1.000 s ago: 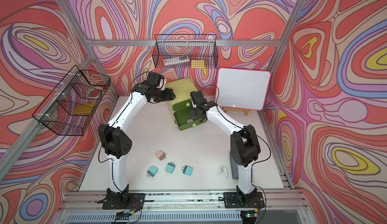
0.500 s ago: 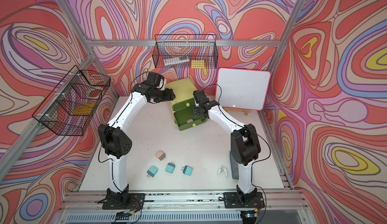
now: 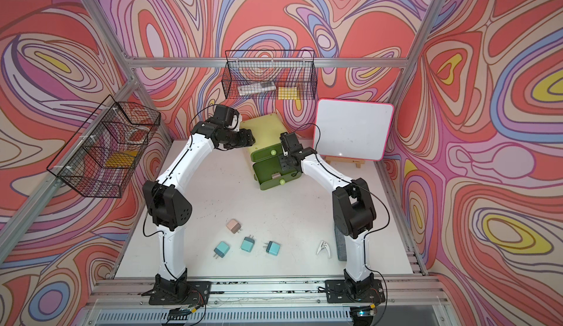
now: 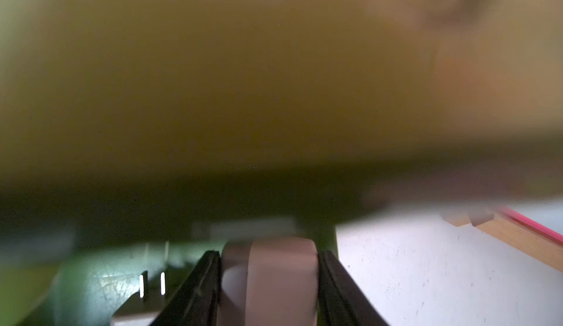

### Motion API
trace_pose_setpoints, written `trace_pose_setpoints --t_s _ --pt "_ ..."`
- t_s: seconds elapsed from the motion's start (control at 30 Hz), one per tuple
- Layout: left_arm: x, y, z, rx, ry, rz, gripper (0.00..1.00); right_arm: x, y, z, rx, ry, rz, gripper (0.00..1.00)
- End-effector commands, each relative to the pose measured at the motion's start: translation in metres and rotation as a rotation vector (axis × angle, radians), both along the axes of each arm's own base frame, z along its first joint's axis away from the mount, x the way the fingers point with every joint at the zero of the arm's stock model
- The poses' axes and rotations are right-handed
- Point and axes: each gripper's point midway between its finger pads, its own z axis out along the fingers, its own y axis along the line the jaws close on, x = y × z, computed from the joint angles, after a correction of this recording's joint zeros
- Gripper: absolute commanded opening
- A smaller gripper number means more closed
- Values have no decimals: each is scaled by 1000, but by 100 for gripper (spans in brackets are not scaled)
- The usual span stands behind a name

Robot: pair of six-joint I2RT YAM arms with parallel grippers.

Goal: Place the plugs into the drawer by color
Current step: Adjust the plug in the drawer.

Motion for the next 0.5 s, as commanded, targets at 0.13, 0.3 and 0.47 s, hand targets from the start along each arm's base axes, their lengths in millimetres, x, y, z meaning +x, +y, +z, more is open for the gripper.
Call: trace_pose_setpoints --t_s 0.13,0.3,0.47 --pt "-7 -2 20 0 -32 -17 75 8 -9 -6 -44 -13 -36 53" --pt "-8 -1 20 6 -32 -17 75 9 7 11 68 -54 3 53" --pt "-7 0 20 12 -35 -14 75 -20 32 45 236 -91 122 53"
